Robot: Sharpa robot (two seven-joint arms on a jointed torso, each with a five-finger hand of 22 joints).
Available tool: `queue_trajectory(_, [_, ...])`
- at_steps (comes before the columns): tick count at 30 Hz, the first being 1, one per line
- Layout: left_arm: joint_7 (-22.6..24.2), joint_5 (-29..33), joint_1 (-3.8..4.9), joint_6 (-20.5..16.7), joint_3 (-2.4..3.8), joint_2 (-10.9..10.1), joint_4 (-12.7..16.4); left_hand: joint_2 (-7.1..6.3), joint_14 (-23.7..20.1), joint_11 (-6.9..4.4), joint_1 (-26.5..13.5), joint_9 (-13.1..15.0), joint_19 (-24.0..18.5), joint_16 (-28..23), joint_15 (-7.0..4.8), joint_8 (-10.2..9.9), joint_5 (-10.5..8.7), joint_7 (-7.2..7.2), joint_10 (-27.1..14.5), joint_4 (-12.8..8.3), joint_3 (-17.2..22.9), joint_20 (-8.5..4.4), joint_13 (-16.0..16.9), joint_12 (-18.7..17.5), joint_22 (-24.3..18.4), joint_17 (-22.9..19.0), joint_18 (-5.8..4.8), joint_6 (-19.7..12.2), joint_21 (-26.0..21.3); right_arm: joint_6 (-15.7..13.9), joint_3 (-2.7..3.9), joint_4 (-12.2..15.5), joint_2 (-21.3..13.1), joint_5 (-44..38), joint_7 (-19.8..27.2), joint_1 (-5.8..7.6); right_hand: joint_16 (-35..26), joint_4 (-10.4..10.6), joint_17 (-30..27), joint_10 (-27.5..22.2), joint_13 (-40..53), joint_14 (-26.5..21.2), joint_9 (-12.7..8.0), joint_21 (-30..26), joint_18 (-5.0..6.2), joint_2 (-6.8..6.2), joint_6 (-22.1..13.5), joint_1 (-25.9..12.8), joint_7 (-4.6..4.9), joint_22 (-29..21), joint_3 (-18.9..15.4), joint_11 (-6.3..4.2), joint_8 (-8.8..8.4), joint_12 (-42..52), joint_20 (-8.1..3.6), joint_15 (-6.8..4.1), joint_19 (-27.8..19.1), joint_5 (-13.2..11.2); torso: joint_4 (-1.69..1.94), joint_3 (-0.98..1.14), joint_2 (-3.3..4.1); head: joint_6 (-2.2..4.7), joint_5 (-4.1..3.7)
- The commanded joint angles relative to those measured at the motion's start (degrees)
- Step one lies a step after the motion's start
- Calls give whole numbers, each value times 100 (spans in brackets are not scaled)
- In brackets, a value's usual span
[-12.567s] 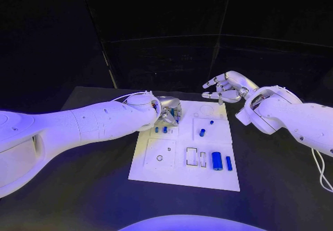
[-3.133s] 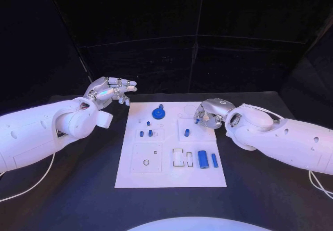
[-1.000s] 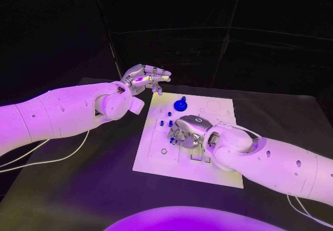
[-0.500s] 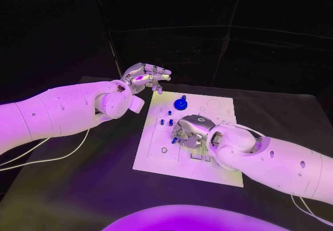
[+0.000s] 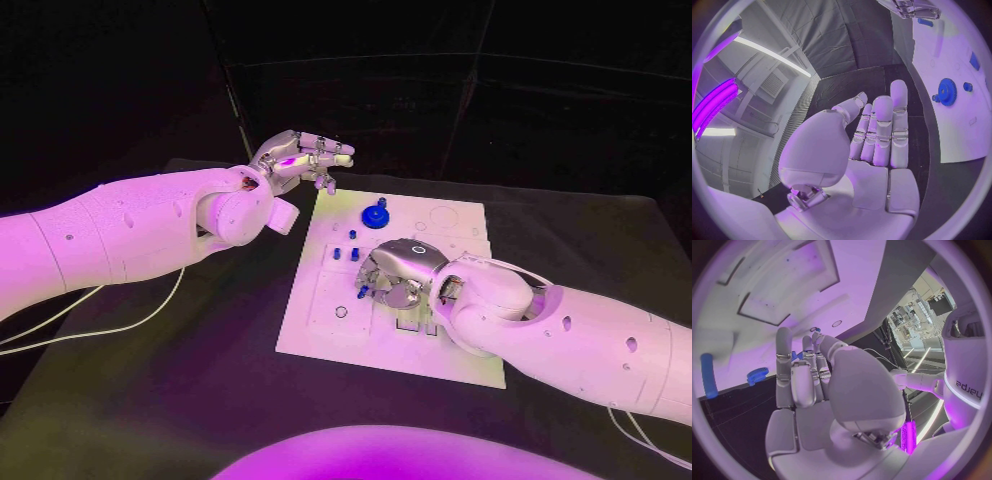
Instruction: Assemble the parts on the task board
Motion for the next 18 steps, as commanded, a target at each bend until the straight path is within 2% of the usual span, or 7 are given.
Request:
queue_trajectory(1, [5, 14, 7, 92, 2, 4, -5, 11, -37, 9, 35, -8, -31, -35, 18, -34, -13, 10, -40, 0, -45, -9, 7, 27, -4, -6, 71, -38, -29, -191, 1, 37, -12, -92, 8, 5, 29, -2, 5, 40, -5, 217, 10, 35, 79, -21, 38, -56, -6, 9, 23, 10, 12, -24, -19, -27, -6, -1, -1, -2, 0, 2, -6])
queue_trajectory(9, [-10, 13, 7, 114, 2, 5, -11, 11, -37, 9, 35, -8, -31, -35, 18, -34, -13, 10, -40, 0, -45, -9, 7, 27, -4, -6, 71, -38, -29, -262, 1, 99, -34, -327, -91, 0, 37, -2, 17, 42, -6, 220, 10, 36, 79, -24, 41, -71, -6, 9, 25, 10, 12, -27, -17, -26, -6, -5, 3, -1, -2, -2, -5])
queue_trajectory(18, [-28, -7, 6, 132, 1, 2, -9, 10, -47, 13, 33, -8, -34, -43, 21, -34, -13, 14, -49, 0, -54, -6, 7, 31, -7, -25, 71, -45, -34, -148, 1, 116, -49, -710, -278, -2, 47, -5, 32, 45, -6, 223, 11, 38, 79, -36, 45, -91, -9, 10, 24, 9, 11, -29, -16, -25, -5, -14, 2, -4, 1, -10, -4])
